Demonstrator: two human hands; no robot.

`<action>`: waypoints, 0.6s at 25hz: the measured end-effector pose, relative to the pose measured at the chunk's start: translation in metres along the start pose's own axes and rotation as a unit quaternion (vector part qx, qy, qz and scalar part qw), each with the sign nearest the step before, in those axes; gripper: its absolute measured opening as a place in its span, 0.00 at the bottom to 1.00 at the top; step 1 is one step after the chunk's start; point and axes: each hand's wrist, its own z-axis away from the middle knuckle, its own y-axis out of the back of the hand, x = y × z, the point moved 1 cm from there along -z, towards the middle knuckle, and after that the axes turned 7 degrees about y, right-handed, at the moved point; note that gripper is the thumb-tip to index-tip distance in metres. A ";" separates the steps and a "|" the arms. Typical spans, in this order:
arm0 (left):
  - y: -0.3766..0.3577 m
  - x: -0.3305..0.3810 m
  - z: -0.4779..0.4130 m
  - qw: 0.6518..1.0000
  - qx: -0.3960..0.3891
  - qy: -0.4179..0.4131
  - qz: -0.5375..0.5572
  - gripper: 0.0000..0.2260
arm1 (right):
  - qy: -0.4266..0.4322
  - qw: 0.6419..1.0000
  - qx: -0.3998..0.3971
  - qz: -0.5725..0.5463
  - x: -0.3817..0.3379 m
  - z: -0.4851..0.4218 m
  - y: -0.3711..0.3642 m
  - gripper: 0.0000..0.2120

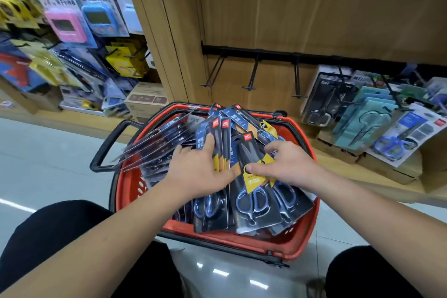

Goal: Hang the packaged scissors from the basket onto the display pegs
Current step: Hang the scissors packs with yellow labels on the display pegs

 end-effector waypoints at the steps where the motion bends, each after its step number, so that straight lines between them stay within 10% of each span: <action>1: 0.001 0.001 0.000 1.000 0.016 -0.003 0.011 0.43 | 0.007 1.000 0.014 0.015 0.000 0.000 -0.002 0.43; 4: 0.013 0.001 -0.003 0.992 0.062 0.003 0.111 0.21 | 0.074 0.987 0.086 0.117 -0.010 -0.001 -0.003 0.29; 8: 0.009 -0.002 0.000 0.978 0.056 -0.030 0.198 0.30 | 0.128 0.985 0.103 -0.061 -0.037 -0.011 -0.007 0.04; 15: -0.016 -0.016 -0.007 0.962 0.091 -0.056 0.253 0.23 | 0.021 0.972 0.072 -0.221 -0.056 -0.040 -0.023 0.11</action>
